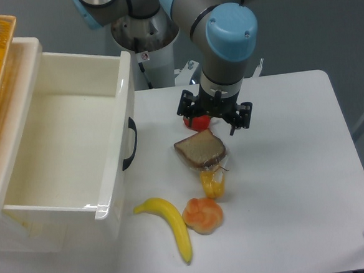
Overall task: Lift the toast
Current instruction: 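Move the open gripper over the bagged toast slice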
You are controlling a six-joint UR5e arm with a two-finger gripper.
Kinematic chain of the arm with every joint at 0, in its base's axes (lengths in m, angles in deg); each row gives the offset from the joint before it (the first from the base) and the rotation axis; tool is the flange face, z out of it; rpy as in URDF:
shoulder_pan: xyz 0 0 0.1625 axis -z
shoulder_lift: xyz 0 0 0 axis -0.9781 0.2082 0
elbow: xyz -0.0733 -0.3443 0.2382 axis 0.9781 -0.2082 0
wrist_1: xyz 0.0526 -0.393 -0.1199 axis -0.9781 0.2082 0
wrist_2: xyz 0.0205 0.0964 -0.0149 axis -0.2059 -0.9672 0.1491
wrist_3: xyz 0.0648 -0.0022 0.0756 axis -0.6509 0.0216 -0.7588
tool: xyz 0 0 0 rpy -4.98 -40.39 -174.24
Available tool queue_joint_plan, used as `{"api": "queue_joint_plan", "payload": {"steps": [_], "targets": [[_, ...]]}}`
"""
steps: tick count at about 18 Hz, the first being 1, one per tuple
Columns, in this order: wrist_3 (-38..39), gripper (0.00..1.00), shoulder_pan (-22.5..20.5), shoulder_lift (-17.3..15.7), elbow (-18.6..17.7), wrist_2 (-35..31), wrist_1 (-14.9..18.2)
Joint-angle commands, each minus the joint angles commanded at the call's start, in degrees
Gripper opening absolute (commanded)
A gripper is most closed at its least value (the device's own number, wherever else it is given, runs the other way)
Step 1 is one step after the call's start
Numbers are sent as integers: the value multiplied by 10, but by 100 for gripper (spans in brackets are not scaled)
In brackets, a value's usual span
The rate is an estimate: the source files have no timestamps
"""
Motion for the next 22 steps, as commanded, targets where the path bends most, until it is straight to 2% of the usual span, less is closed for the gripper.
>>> {"api": "queue_joint_plan", "payload": {"steps": [6,17,18,21,22], "targets": [[1,100,-16,1,-1,17,0],[-8,100,-45,65,-8,18,-4],[-17,100,-48,72,-10,22,-15],[-25,100,-57,79,-32,37,-73],[-27,100,-58,79,-34,38,-79]]}}
